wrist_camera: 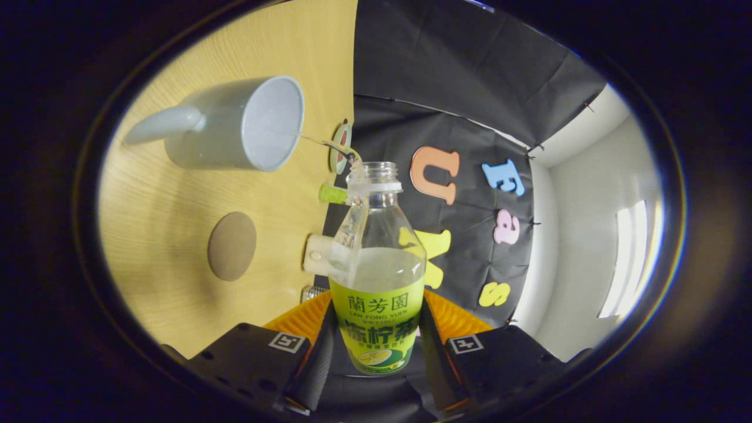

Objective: Take the bottle from table, then pour the juice into the cup, finally place the bottle on the coaster

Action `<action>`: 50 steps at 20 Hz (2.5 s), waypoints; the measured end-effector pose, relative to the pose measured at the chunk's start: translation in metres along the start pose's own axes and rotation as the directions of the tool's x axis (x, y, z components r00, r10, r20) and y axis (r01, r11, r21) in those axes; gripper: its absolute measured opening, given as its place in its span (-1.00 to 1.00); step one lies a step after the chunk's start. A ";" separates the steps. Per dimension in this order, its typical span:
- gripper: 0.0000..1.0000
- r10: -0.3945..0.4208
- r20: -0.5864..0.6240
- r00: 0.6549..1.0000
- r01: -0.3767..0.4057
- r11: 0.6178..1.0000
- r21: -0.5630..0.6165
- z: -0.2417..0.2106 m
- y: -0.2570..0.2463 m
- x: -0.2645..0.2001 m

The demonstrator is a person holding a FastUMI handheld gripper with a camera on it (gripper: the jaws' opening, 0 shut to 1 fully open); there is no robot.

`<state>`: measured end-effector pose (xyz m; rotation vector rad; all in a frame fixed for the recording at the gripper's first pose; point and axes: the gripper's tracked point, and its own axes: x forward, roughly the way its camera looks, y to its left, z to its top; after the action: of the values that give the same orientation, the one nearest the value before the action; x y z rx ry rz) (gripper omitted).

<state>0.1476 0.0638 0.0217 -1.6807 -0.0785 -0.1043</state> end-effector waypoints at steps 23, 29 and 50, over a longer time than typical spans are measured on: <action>0.48 -0.065 0.029 0.997 0.067 0.994 -0.085 0.010 -0.041 0.012; 0.48 -0.081 0.034 0.996 0.084 0.989 -0.121 0.008 -0.053 0.012; 0.48 -0.155 0.045 0.987 0.161 0.959 -0.233 -0.002 -0.095 0.019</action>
<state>0.1557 0.0728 0.1179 -1.9132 -0.2284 -0.2186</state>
